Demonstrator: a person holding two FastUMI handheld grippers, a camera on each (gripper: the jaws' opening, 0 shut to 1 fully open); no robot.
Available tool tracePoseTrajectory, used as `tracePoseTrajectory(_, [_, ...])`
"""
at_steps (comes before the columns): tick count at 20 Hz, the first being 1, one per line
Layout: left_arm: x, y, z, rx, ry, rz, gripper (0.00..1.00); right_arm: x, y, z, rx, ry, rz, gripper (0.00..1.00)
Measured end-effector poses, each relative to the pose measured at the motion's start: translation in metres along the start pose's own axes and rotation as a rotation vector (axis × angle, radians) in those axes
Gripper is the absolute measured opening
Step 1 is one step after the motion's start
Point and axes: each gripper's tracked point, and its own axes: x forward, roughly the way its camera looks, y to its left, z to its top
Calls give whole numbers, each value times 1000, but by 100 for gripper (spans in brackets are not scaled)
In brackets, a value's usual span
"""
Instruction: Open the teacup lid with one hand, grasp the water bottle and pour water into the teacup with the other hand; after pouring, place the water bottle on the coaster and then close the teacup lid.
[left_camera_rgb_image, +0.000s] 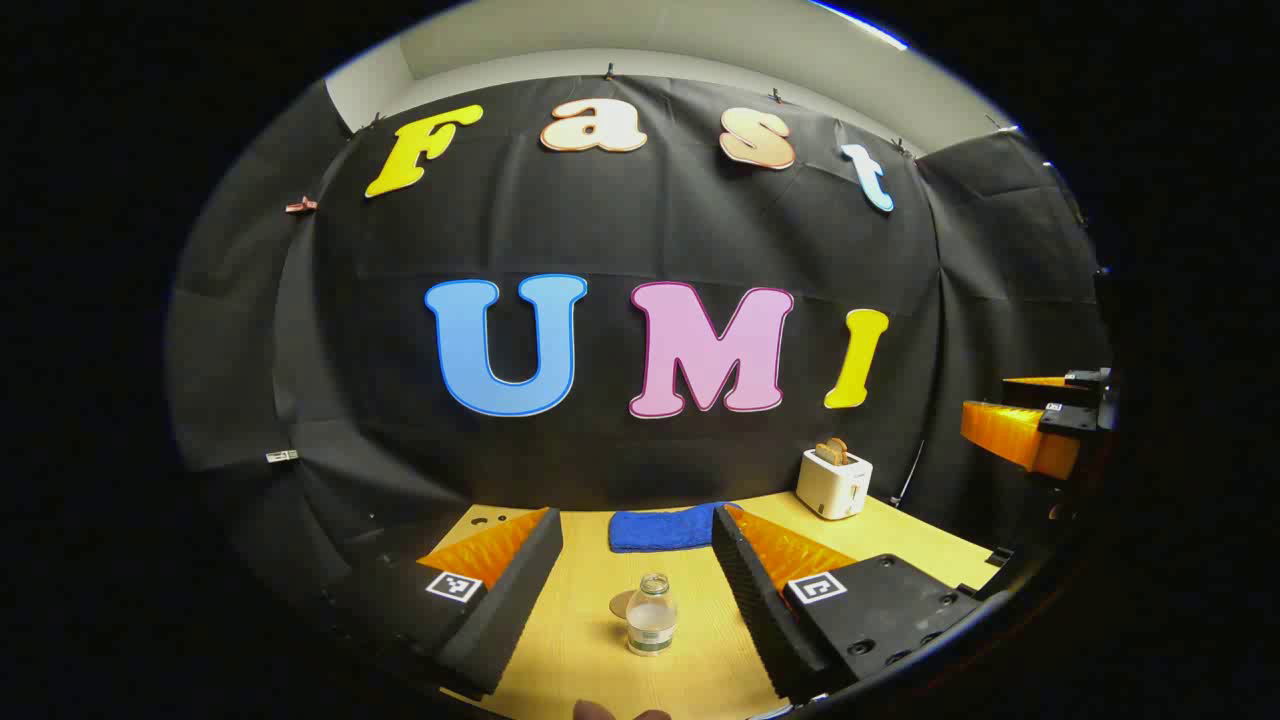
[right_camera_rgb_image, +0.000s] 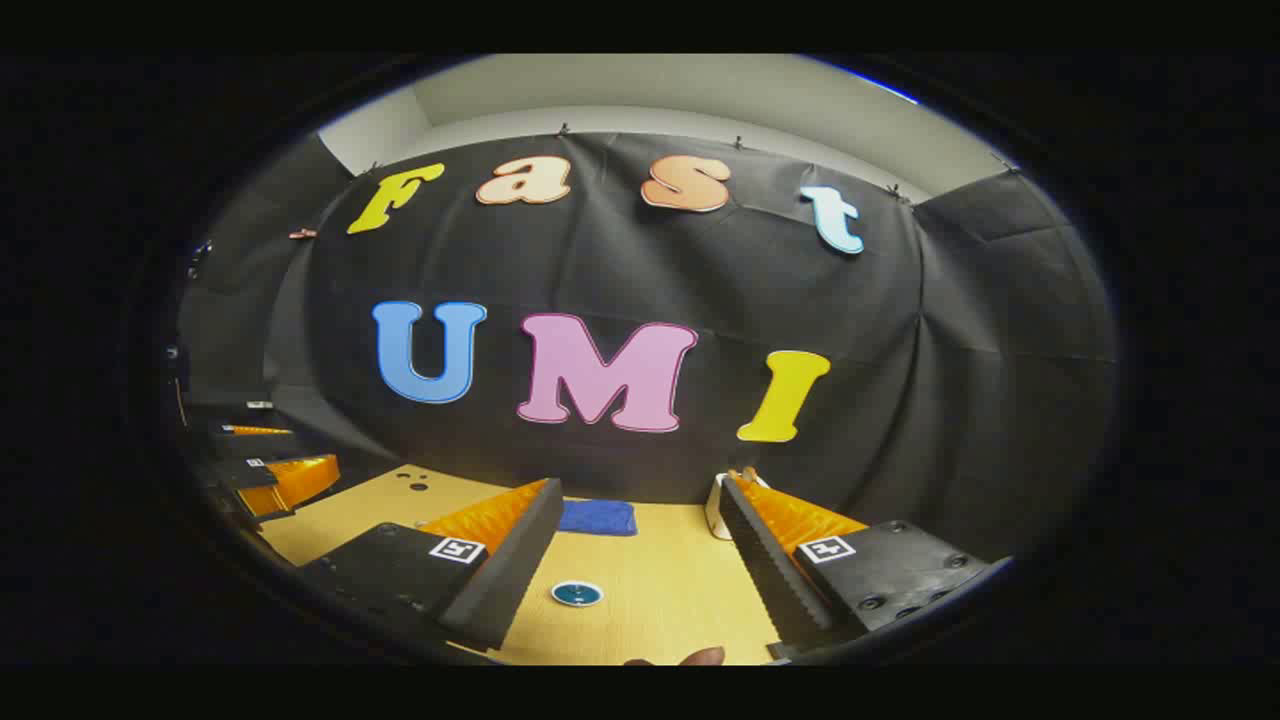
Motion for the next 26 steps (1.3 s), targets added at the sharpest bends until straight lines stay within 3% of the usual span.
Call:
tracePoseTrajectory(12, [-3, -10, -6, -15, 9, -23, 95, 1, 1, -15, -6, 30, 10, 96])
tracePoseTrajectory(20, [0, -5, -17, -23, 19, -28, 95, 9, 21, -13, 24, -9, 68, 96])
tracePoseTrajectory(23, [6, -5, -29, -20, 33, -37, 95, 27, 38, -39, 39, 7, 113, 96])
tracePoseTrajectory(26, [17, -6, -55, -26, 58, -48, 95, 47, 57, -92, 49, 65, 161, 98])
